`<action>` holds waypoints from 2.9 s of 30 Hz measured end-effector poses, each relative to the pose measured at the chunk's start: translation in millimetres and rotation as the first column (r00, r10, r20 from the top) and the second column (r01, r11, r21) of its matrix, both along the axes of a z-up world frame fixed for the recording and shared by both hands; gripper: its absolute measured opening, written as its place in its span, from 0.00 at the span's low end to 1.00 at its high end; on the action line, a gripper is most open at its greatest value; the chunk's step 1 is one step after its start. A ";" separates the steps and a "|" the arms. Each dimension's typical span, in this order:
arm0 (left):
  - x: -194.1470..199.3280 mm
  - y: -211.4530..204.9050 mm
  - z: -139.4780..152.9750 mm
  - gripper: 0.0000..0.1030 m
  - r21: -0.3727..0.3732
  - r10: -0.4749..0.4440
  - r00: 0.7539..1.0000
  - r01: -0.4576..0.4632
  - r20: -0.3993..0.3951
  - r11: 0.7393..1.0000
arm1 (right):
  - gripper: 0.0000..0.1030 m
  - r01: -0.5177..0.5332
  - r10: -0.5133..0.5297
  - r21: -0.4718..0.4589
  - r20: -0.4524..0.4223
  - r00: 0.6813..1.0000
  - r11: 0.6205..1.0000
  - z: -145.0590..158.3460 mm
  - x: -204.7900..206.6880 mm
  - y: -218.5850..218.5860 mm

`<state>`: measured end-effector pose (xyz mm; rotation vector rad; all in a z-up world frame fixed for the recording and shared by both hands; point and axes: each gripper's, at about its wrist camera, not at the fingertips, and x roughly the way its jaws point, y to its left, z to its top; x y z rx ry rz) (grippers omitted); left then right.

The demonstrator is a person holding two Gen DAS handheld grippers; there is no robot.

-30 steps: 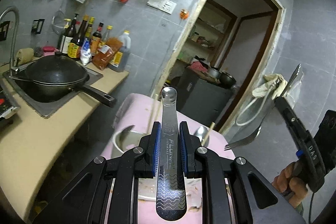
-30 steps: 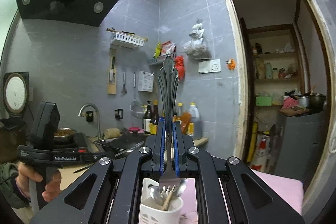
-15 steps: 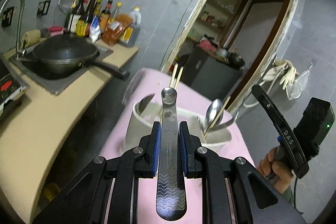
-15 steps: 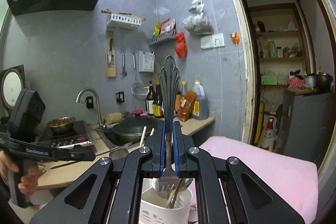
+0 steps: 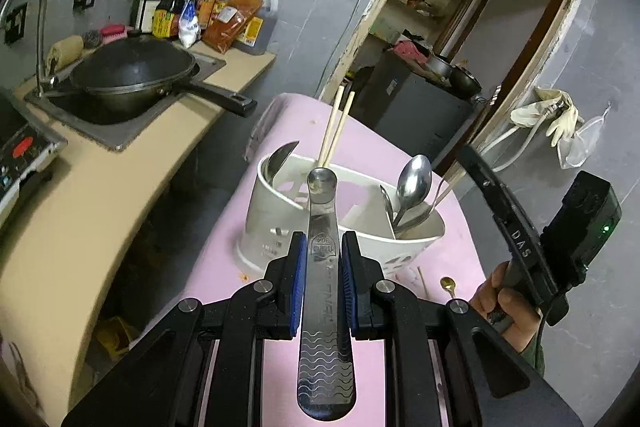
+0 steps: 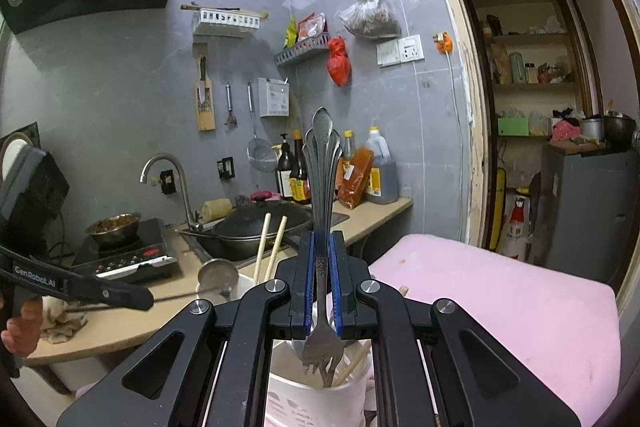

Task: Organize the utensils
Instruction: 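Lower the knife and fork into the caddy and open both grippers, then withdraw both grippers from the caddy and move them down to the table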

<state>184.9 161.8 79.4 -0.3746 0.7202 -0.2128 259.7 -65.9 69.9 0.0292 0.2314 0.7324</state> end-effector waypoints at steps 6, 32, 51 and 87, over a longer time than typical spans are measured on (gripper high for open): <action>4.5 -8.9 -0.3 0.14 0.025 -0.007 0.999 0.008 -0.033 1.000 | 0.27 -0.019 0.019 0.010 -0.042 0.999 1.000 -5.0 5.3 -0.3; 102.4 -12.7 2.2 0.14 0.132 0.004 0.911 0.056 -0.412 0.990 | 1.00 0.178 -0.235 0.258 0.209 0.949 0.950 12.6 -56.3 -78.4; 72.4 -31.7 50.1 0.35 0.180 -0.052 0.965 0.100 -0.256 0.979 | 1.00 0.213 -0.259 0.258 0.161 0.952 0.942 5.3 -61.3 -92.3; -36.1 -173.0 -46.8 0.85 0.231 -0.192 0.880 0.097 0.433 0.968 | 1.00 0.500 -0.501 0.042 0.139 0.854 0.865 -31.4 -132.6 -177.4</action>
